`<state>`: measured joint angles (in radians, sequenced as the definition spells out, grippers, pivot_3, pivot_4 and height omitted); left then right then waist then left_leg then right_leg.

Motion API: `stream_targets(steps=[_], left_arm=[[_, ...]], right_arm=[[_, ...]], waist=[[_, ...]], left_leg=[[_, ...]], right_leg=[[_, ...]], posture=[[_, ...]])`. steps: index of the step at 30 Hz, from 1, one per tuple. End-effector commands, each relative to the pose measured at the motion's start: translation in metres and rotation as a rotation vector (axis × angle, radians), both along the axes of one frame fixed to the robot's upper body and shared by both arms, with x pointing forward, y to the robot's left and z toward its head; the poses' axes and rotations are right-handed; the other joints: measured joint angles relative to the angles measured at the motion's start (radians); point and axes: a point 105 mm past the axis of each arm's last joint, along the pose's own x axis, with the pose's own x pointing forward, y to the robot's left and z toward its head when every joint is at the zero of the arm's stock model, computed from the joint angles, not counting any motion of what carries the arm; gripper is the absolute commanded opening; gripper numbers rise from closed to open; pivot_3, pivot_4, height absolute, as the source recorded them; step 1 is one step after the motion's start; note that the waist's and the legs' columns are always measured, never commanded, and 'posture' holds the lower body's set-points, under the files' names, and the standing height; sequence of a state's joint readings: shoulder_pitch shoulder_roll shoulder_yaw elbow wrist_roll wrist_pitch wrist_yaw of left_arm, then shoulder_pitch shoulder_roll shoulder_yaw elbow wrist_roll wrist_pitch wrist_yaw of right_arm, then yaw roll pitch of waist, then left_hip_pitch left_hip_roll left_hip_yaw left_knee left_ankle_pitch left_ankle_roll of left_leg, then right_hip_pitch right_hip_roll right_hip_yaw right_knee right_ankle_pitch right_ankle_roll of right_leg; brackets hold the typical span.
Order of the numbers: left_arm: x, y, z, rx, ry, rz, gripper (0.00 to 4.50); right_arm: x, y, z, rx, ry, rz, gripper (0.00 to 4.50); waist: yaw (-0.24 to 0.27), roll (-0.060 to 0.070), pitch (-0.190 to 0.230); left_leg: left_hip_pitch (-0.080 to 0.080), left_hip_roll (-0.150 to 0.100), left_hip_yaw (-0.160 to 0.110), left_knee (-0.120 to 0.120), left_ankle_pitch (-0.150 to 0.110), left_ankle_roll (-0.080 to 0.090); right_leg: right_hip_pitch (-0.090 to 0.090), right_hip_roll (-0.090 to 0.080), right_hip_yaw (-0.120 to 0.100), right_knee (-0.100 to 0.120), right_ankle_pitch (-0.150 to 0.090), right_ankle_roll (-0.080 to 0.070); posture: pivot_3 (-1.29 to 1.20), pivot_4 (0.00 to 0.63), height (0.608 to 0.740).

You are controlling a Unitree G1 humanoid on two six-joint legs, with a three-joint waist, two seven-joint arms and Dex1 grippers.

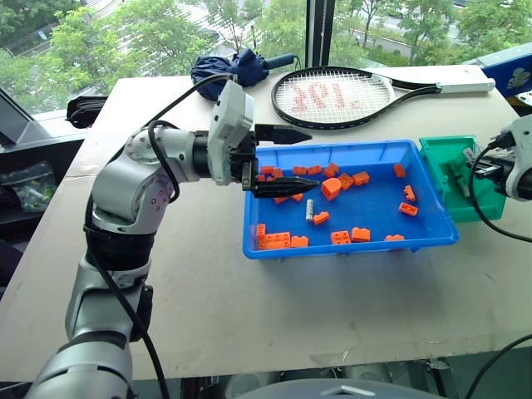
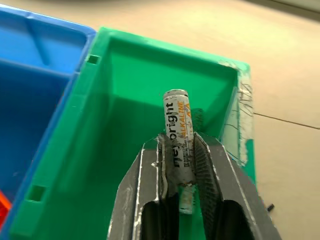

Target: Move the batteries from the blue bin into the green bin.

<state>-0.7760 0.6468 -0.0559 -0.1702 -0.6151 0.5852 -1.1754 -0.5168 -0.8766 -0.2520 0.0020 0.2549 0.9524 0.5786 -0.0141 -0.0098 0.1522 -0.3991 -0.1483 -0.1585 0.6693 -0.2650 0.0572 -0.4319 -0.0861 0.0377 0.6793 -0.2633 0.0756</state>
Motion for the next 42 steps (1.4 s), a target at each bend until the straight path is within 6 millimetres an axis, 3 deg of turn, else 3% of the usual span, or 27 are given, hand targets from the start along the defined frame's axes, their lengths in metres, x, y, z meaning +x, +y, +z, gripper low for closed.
stream_targets(steps=[1,4,6,12,15,18,22,26,38,41,42], left_arm=[[0.000,0.009,0.008,-0.002,-0.050,0.031,4.50],[0.002,0.020,0.001,0.023,-0.058,0.070,4.50],[0.003,0.029,-0.004,0.044,-0.067,0.094,4.50],[0.006,0.063,-0.020,0.139,-0.051,0.177,4.50],[0.002,0.080,-0.029,0.198,-0.024,0.206,4.50],[-0.005,0.090,-0.036,0.251,-0.001,0.212,4.50],[-0.011,0.098,-0.044,0.288,0.021,0.223,4.50],[-0.016,0.100,-0.047,0.291,0.014,0.239,4.50],[-0.017,0.100,-0.044,0.271,-0.002,0.261,4.50],[-0.016,0.098,-0.044,0.268,-0.002,0.259,4.50],[-0.016,0.098,-0.044,0.267,-0.002,0.258,4.50]], right_arm=[[-0.002,-0.001,0.027,-0.039,-0.101,0.016,2.28],[-0.005,0.011,0.030,-0.038,-0.108,0.081,3.67],[-0.006,0.033,0.035,-0.011,-0.108,0.168,3.67],[-0.015,0.146,0.042,0.157,-0.076,0.522,3.67],[-0.031,0.208,0.028,0.245,0.011,0.720,3.67],[-0.038,0.240,0.008,0.253,0.093,0.786,3.67],[-0.031,0.260,-0.019,0.258,0.176,0.751,3.67],[-0.024,0.268,-0.050,0.218,0.240,0.656,3.67],[-0.023,0.293,-0.083,0.145,0.278,0.656,3.67],[-0.020,0.292,-0.087,0.075,0.267,0.651,2.95],[-0.019,0.290,-0.089,0.046,0.266,0.648,2.46]], waist=[[0.000,0.000,0.000],[-0.001,0.000,0.000],[-0.001,0.000,0.000],[-0.018,0.000,0.000],[-0.021,0.000,0.000],[-0.020,0.000,0.000],[-0.018,0.000,0.000],[-0.022,0.000,0.000],[-0.029,0.000,-0.001],[-0.029,0.000,-0.001],[-0.029,0.000,-0.001]], left_leg=[[0.000,0.000,0.000,0.000,0.000,0.000],[0.000,0.000,0.000,0.000,0.000,0.000],[0.000,0.000,0.000,0.000,0.000,0.000],[0.000,0.001,-0.001,0.000,0.000,0.000],[0.000,0.001,-0.001,-0.001,0.000,0.000],[-0.001,0.000,-0.003,-0.001,0.000,0.000],[-0.001,-0.001,-0.005,0.000,0.000,0.000],[0.000,-0.001,-0.006,0.000,0.000,-0.001],[0.000,-0.001,-0.006,0.000,0.001,-0.001],[0.000,-0.001,-0.006,0.000,0.001,-0.001],[0.000,-0.001,-0.006,0.000,0.001,-0.001]], right_leg=[[0.000,0.000,0.000,0.000,0.000,0.000],[0.000,0.000,0.000,0.000,0.000,0.000],[0.000,0.000,0.000,0.000,0.000,0.000],[0.000,0.001,0.000,0.000,0.000,0.000],[0.000,0.001,-0.001,-0.001,0.000,0.000],[0.000,0.000,-0.002,-0.001,0.000,0.000],[0.000,-0.001,-0.005,-0.001,0.000,0.000],[0.000,-0.001,-0.005,0.000,0.000,0.000],[0.000,0.000,-0.006,0.000,0.000,0.000],[0.000,0.000,-0.006,0.000,0.000,0.000],[0.000,0.000,-0.006,0.000,0.000,0.000]], posture=[[0.00,0.150,0.740],[0.00,0.150,0.740],[0.00,0.150,0.740],[0.00,0.150,0.740],[0.00,0.150,0.740],[0.00,0.150,0.740],[0.00,0.150,0.740],[0.00,0.150,0.740],[0.00,0.150,0.740],[0.00,0.150,0.740],[0.00,0.150,0.740]])
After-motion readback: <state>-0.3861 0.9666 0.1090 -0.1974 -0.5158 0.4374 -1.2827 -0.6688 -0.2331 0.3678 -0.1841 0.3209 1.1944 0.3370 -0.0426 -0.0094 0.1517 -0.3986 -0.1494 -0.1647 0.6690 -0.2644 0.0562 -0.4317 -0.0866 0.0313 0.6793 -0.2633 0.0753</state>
